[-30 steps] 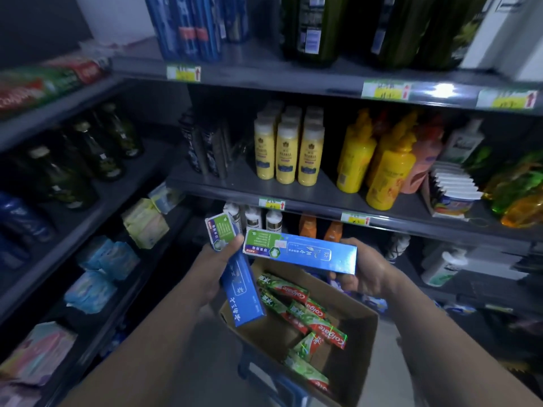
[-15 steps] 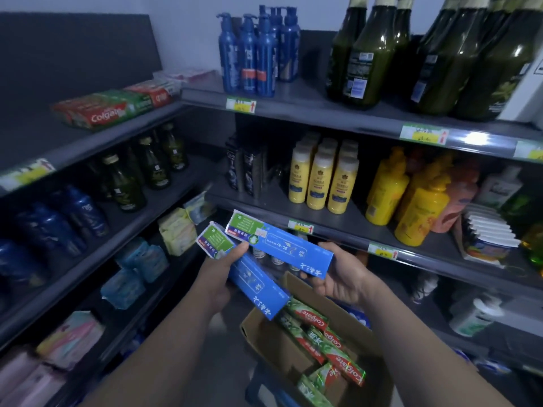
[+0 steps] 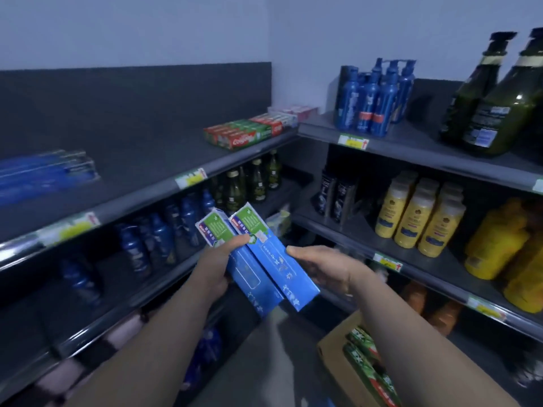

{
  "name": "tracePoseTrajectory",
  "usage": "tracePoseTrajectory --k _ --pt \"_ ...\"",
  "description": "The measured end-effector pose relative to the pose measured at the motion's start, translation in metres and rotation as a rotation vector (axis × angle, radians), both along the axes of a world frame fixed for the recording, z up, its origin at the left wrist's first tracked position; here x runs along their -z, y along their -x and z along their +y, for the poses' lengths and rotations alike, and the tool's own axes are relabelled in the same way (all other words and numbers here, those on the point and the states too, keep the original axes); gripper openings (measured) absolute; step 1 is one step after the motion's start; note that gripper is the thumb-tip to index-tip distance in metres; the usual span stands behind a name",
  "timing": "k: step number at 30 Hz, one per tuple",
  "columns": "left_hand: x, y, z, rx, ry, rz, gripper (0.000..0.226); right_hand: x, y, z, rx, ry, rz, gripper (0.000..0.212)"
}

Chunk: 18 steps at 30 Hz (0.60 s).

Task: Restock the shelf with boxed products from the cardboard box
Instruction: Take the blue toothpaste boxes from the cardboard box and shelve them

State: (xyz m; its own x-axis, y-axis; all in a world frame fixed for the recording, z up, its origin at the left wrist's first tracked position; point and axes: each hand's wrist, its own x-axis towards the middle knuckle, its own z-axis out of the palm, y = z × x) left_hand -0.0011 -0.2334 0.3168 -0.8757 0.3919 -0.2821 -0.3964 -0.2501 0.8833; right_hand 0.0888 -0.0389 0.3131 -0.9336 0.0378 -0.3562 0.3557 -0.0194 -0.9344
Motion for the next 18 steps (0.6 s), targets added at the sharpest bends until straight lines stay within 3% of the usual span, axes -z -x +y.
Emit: tracePoseTrajectory --k 5,8,11,14,18 --pt "-0.024 0.006 -0.081 0.009 0.106 0.125 0.037 -0.034 0.054 -0.083 -0.069 -0.125 0.171 0.015" --pt "-0.036 0.009 -0.133 0.018 0.13 0.146 0.037 -0.048 0.08 -0.132 -0.116 -0.182 0.234 0.012" --pt "-0.047 0.013 -0.181 -0.104 0.136 0.147 0.025 -0.056 0.102 -0.173 -0.133 -0.1 0.279 0.018" --pt "-0.056 0.022 -0.229 -0.287 0.167 0.148 0.023 -0.066 0.125 -0.197 0.012 0.027 0.353 0.018" --pt "-0.068 0.036 -0.287 -0.472 0.052 0.089 0.023 -0.08 0.157 -0.212 0.163 0.156 0.407 0.015"
